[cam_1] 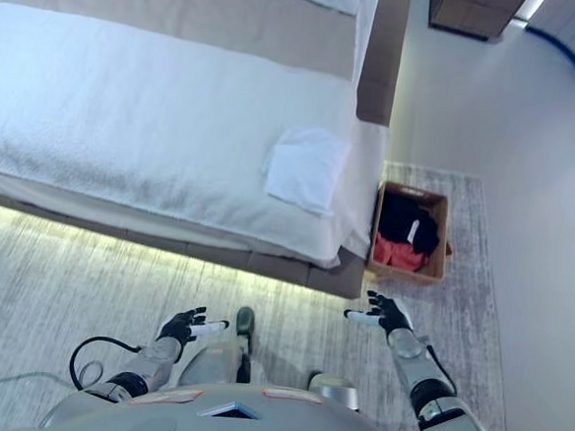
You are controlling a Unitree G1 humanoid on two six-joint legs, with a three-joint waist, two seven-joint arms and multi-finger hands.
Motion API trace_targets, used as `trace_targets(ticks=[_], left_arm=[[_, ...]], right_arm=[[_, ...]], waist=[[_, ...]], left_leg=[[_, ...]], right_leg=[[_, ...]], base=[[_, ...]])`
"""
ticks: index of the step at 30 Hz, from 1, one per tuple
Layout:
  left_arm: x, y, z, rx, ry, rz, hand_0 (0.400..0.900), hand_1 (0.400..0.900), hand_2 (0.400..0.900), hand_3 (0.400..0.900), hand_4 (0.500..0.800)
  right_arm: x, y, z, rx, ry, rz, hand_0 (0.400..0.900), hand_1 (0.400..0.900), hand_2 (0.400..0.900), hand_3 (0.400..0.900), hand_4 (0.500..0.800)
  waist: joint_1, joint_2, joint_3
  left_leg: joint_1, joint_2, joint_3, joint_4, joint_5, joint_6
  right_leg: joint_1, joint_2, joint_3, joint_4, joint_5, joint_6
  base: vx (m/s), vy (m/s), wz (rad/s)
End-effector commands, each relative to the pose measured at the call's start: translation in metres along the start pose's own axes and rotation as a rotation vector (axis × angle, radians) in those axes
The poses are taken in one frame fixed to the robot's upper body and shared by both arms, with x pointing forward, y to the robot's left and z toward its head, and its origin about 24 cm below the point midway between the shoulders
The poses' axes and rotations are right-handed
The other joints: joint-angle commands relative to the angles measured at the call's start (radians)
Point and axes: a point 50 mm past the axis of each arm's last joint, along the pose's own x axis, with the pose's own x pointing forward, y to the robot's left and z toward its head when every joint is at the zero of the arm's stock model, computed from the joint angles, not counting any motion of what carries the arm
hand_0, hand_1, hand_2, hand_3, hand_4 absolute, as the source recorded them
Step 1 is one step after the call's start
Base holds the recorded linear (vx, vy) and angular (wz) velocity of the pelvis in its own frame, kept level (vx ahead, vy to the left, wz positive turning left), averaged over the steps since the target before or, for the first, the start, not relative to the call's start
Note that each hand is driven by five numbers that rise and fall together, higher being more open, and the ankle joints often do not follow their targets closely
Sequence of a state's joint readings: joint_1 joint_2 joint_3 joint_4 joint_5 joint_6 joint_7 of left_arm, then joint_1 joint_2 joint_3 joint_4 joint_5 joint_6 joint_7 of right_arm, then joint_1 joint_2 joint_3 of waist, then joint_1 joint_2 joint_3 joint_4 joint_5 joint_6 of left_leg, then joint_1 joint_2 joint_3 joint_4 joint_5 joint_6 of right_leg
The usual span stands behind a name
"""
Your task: Put the clothes on the bed into the basket.
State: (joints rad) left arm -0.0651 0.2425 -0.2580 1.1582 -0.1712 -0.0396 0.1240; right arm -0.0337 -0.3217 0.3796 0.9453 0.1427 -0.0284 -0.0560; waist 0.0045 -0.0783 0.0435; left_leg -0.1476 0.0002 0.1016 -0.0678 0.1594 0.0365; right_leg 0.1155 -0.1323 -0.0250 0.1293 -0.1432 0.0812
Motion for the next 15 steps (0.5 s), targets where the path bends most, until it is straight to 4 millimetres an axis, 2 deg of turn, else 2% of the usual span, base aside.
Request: trace_targets(ticks=[1, 2, 3, 4, 5, 6, 7, 8, 10, 11, 13, 14, 15], left_arm=[[0.003, 0.018, 0.031, 0.039, -0.125, 0.05, 0.9, 0.9, 0.9, 0.9, 0.8], [0.004, 0.019, 0.036, 0.047, -0.139, 0.053, 0.9, 0.9, 0.9, 0.9, 0.8], [0.004, 0.023, 0.046, 0.056, -0.161, 0.067, 0.9, 0.9, 0.9, 0.9, 0.8], [0.005, 0.026, 0.049, 0.055, -0.168, 0.08, 0.9, 0.9, 0.9, 0.9, 0.8], [0.005, 0.026, 0.05, 0.054, -0.17, 0.081, 0.9, 0.9, 0.9, 0.9, 0.8], [0.006, 0.029, 0.054, 0.054, -0.176, 0.093, 0.9, 0.9, 0.9, 0.9, 0.8], [0.006, 0.034, 0.063, 0.059, -0.198, 0.112, 0.9, 0.9, 0.9, 0.9, 0.8], [0.006, 0.034, 0.063, 0.058, -0.198, 0.112, 0.9, 0.9, 0.9, 0.9, 0.8], [0.006, 0.036, 0.07, 0.068, -0.22, 0.129, 0.9, 0.9, 0.9, 0.9, 0.8], [0.006, 0.036, 0.075, 0.059, -0.236, 0.136, 0.9, 0.9, 0.9, 0.9, 0.8], [0.007, 0.035, 0.082, 0.048, -0.249, 0.139, 0.9, 0.9, 0.9, 0.9, 0.8], [0.007, 0.035, 0.085, 0.037, -0.254, 0.139, 0.9, 0.9, 0.9, 0.9, 0.8], [0.006, 0.033, 0.087, 0.04, -0.261, 0.133, 0.9, 0.9, 0.9, 0.9, 0.8]], right_arm=[[0.006, -0.019, 0.057, -0.051, -0.214, -0.05, 0.9, 0.9, 0.9, 0.9, 0.8], [0.006, -0.02, 0.061, -0.063, -0.221, -0.06, 0.9, 0.9, 0.9, 0.9, 0.8], [0.007, -0.022, 0.076, -0.086, -0.269, -0.083, 0.9, 0.9, 0.9, 0.9, 0.8], [0.007, -0.024, 0.084, -0.103, -0.293, -0.101, 0.9, 0.9, 0.9, 0.9, 0.8], [0.007, -0.024, 0.084, -0.103, -0.295, -0.102, 0.9, 0.9, 0.9, 0.9, 0.8], [0.006, -0.028, 0.1, -0.153, -0.34, -0.128, 0.9, 0.9, 0.9, 0.9, 0.8], [0.003, -0.035, 0.123, -0.219, -0.414, -0.173, 0.9, 0.9, 0.9, 0.9, 0.8], [0.003, -0.035, 0.123, -0.219, -0.414, -0.173, 0.9, 0.9, 0.9, 0.9, 0.8], [-0.003, -0.049, 0.154, -0.334, -0.506, -0.264, 0.9, 0.9, 0.9, 0.9, 0.8], [-0.006, -0.059, 0.171, -0.39, -0.537, -0.324, 0.9, 0.9, 0.9, 0.9, 0.8], [-0.008, -0.068, 0.188, -0.44, -0.556, -0.39, 0.9, 0.9, 0.9, 0.9, 0.8], [-0.012, -0.072, 0.197, -0.458, -0.584, -0.416, 0.9, 0.9, 0.9, 0.9, 0.8], [-0.015, -0.074, 0.196, -0.481, -0.593, -0.437, 0.9, 0.9, 0.9, 0.9, 0.8]], waist=[[0.02, -0.024, -0.039], [0.019, -0.022, -0.027], [0.015, -0.011, 0.003], [0.013, -0.01, 0.015], [0.012, -0.007, 0.019], [0.008, 0.004, 0.034], [0.003, 0.019, 0.055], [0.002, 0.019, 0.057], [-0.001, 0.031, 0.074], [-0.003, 0.022, 0.086], [-0.009, 0.012, 0.097], [-0.018, 0.011, 0.101], [-0.026, 0.006, 0.096]], left_leg=[[-0.171, 0.005, -0.022, 0.164, -0.064, -0.028], [-0.167, -0.006, -0.017, 0.171, -0.077, -0.013], [-0.135, -0.021, -0.023, 0.168, -0.103, 0.01], [-0.101, -0.026, -0.023, 0.154, -0.121, 0.012], [-0.102, -0.023, -0.021, 0.15, -0.111, 0.017], [-0.07, -0.021, -0.029, 0.123, -0.112, 0.016], [-0.031, -0.02, -0.041, 0.091, -0.111, 0.008], [-0.029, -0.02, -0.042, 0.09, -0.111, 0.007], [-0.006, -0.015, -0.047, 0.057, -0.114, -0.008], [0.006, -0.019, -0.05, 0.037, -0.114, -0.022], [0.016, -0.019, -0.059, 0.008, -0.112, -0.038], [0.023, -0.015, -0.066, -0.002, -0.111, -0.044], [0.025, -0.019, -0.085, -0.008, -0.109, -0.052]], right_leg=[[-0.064, -0.048, 0.019, 0.215, 0.143, 0.041], [-0.104, -0.052, 0.007, 0.317, 0.187, 0.03], [-0.186, -0.068, -0.037, 0.441, 0.222, 0.006], [-0.221, -0.085, -0.066, 0.459, 0.21, 0.003], [-0.226, -0.084, -0.071, 0.464, 0.212, -0.003], [-0.262, -0.08, -0.09, 0.443, 0.174, -0.015], [-0.293, -0.076, -0.126, 0.347, 0.112, -0.021], [-0.29, -0.076, -0.127, 0.346, 0.112, -0.021], [-0.3, -0.087, -0.142, 0.145, 0.124, 0.001], [-0.314, -0.105, -0.121, -0.028, 0.201, 0.041], [-0.352, -0.107, -0.064, -0.16, 0.292, 0.079], [-0.374, -0.102, -0.019, -0.168, 0.316, 0.089], [-0.35, -0.092, 0.017, -0.178, 0.301, 0.088]], base=[[0.2, 0.266, -0.08], [0.2, 0.347, 0.0], [0.23, 0.324, 0.01], [0.14, 0.231, 0.02], [0.11, 0.116, 0.02], [0.13, 0.069, 0.05], [0.17, 0.069, 0.05], [0.16, 0.02, 0.02], [0.16, -0.068, 0.0], [0.18, -0.145, 0.09], [0.15, -0.164, 0.36], [0.17, -0.186, 0.82], [0.12, -0.133, 0.67]])
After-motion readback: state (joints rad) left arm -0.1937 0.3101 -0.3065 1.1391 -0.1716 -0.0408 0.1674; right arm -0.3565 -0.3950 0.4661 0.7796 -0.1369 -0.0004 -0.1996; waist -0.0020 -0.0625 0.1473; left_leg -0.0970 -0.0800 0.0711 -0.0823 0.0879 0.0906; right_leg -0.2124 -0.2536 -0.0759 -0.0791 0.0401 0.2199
